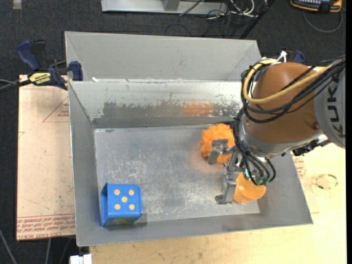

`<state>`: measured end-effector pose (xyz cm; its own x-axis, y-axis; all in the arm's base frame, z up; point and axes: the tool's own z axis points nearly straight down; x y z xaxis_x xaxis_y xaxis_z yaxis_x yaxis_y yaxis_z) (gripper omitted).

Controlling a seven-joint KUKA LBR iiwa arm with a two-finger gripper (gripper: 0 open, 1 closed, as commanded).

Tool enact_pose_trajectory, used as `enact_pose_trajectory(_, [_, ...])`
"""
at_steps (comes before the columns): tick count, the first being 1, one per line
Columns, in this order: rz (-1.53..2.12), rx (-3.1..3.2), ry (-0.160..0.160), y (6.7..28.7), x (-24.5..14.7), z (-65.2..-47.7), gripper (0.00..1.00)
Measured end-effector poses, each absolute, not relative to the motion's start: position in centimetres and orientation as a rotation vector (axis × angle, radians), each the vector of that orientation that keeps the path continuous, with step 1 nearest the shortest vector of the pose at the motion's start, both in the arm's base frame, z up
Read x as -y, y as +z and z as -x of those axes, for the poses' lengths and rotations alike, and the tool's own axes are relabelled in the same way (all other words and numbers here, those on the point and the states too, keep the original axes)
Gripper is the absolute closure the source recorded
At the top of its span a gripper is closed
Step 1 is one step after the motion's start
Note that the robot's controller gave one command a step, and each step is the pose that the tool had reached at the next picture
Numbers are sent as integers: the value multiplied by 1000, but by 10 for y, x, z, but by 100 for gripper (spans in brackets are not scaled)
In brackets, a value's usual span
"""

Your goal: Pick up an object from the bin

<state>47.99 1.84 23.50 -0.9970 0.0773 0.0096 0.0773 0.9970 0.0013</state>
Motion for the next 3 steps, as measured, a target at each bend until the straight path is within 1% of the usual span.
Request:
enact_pose_trajectory(1, [122, 3130, -3, 235, -18, -480, 0])
enact_pose_trajectory(2, [-10, 3135, -4, 229, -11, -519, 0])
enact_pose_trajectory(3, [-164, 3131, -6, 209, 37, -525, 0])
